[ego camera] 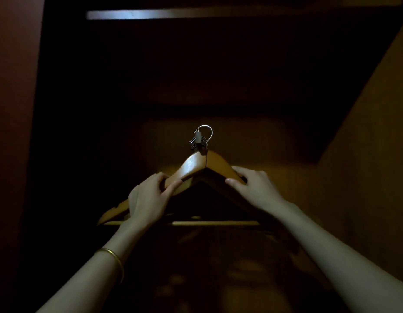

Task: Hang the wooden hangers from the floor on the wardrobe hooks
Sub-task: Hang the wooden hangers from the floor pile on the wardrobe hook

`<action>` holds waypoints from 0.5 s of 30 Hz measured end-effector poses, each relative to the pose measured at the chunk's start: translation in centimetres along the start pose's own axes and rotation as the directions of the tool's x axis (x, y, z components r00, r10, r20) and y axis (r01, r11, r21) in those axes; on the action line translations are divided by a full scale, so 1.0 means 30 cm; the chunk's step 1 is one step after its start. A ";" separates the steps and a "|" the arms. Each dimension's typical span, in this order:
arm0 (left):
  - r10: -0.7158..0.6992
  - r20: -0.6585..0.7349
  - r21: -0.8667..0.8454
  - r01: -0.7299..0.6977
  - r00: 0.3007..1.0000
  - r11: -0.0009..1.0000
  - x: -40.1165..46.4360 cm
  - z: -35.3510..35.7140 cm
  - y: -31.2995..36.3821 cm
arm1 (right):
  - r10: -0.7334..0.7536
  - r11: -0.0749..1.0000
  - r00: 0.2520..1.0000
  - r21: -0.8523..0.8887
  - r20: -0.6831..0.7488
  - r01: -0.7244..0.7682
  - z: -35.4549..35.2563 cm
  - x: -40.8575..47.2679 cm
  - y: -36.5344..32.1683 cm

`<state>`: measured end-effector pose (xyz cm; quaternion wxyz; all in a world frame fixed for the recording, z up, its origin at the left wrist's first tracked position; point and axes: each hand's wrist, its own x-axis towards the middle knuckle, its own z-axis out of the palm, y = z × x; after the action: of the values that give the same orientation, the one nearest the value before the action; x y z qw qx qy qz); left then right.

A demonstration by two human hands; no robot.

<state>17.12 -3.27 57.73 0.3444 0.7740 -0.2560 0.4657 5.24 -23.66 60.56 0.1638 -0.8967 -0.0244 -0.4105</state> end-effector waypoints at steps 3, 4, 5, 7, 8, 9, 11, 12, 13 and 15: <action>-0.012 -0.002 0.009 0.012 1.000 1.000 -0.043 0.017 -0.031 | -0.021 1.000 0.999 0.015 0.026 0.021 0.037 -0.008 0.021; -0.010 -0.008 0.014 0.011 1.000 1.000 -0.059 0.020 -0.038 | -0.021 1.000 0.999 0.021 0.038 0.020 0.052 -0.014 0.029; -0.011 -0.015 0.022 0.011 1.000 1.000 -0.071 0.022 -0.044 | -0.019 1.000 0.999 0.025 0.045 0.018 0.066 -0.021 0.036; -0.009 -0.026 0.044 0.010 1.000 0.999 -0.077 0.030 -0.052 | -0.019 0.999 0.999 0.028 0.027 0.018 0.088 -0.023 0.048; -0.011 -0.019 0.049 0.012 1.000 0.999 -0.073 0.034 -0.054 | -0.016 0.999 1.000 0.034 0.019 0.015 0.096 -0.019 0.054; -0.022 0.006 0.047 0.022 1.000 0.999 -0.066 0.039 -0.057 | -0.009 0.999 1.000 0.041 0.020 0.009 0.102 -0.013 0.060; -0.058 0.081 0.011 0.057 0.995 0.998 -0.050 0.049 -0.062 | 0.007 0.999 0.999 0.042 0.038 -0.009 0.110 0.000 0.070; -0.073 0.119 -0.018 0.075 0.990 0.997 -0.042 0.058 -0.063 | 0.010 1.000 0.999 0.028 0.040 -0.011 0.115 0.005 0.074; -0.078 0.141 -0.045 0.085 0.987 0.995 -0.037 0.066 -0.064 | 0.008 1.000 0.999 0.007 0.034 -0.008 0.119 0.008 0.078; -0.075 0.139 -0.074 0.086 0.987 0.994 -0.030 0.081 -0.064 | 0.001 0.999 1.000 -0.053 0.012 0.000 0.127 0.011 0.081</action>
<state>19.43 -3.87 55.55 0.3750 0.7993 -0.2658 0.3870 8.64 -24.79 57.83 0.1397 -0.9033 -0.0143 -0.4054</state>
